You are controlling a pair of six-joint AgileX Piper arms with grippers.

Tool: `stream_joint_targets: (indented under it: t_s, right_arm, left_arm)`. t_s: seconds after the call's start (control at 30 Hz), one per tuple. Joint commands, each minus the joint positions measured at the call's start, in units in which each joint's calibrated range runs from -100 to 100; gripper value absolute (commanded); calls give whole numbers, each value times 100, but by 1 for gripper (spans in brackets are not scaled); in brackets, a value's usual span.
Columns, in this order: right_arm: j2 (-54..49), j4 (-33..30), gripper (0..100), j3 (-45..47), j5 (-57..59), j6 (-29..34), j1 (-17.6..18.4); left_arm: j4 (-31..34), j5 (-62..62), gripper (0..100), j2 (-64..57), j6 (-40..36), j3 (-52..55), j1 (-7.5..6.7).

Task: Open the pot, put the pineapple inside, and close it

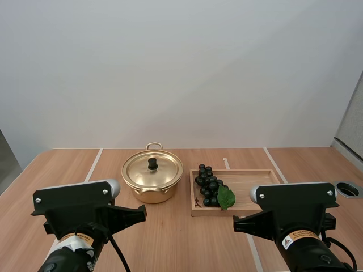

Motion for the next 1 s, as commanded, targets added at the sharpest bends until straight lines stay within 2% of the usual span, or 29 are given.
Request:
stream_joint_targets:
  t_s: [0.0, 0.13, 0.27, 0.97]
  right_arm:
    - [12, 0, 0, 17, -118, 33, -26]
    - [12, 0, 0, 17, -118, 33, -26]
    - [12, 0, 0, 17, -118, 33, -26]
    - [-39, 0, 0, 17, -134, 33, 139]
  left_arm:
    - [53, -128, 0, -26, -105, 12, -36]
    - [676, -198, 0, -26, -105, 12, -60]
    - [900, -340, 0, -26, -105, 12, -81]
    - [913, -340, 0, -26, -105, 12, -81]
